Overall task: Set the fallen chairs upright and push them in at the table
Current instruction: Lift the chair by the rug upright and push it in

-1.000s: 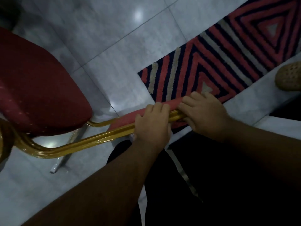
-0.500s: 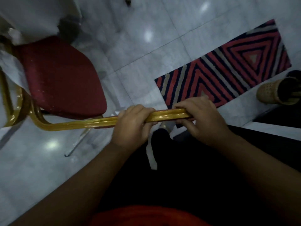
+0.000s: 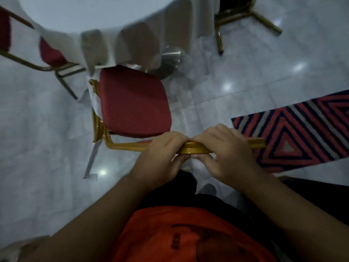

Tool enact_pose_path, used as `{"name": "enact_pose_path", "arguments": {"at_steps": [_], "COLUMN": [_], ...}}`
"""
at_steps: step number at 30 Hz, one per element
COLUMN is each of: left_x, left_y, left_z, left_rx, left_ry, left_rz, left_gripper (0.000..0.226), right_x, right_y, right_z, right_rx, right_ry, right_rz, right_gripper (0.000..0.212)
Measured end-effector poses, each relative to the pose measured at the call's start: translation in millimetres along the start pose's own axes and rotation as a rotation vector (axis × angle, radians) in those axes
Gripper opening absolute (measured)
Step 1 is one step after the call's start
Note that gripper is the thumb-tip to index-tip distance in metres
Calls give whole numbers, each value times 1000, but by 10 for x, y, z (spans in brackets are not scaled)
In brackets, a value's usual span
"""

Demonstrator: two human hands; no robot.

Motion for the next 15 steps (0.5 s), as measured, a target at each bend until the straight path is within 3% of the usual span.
{"name": "enact_pose_path", "arguments": {"at_steps": [6,15], "left_x": [-610,-1477], "left_y": [-993,-2534], "left_z": [-72,-380], "left_rx": [-100,-289], "left_ry": [77,-7], "left_rz": [128,301], "left_gripper": [32,33], "right_x": [275,933], "right_y": [-65,-125], "right_z": [-1038,-2715], "right_rx": [-168,-344], "right_ry": [-32,-224], "right_rz": [19,-198], "right_gripper": [29,46]}}
Point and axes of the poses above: each hand's wrist, its own y-axis towards the middle knuckle, its own x-axis out of the palm, z = x × y, the point moved 5 cm from there along y, towards the middle knuckle, and after that the axes turned 13 degrees about x, right-handed, at the moved point
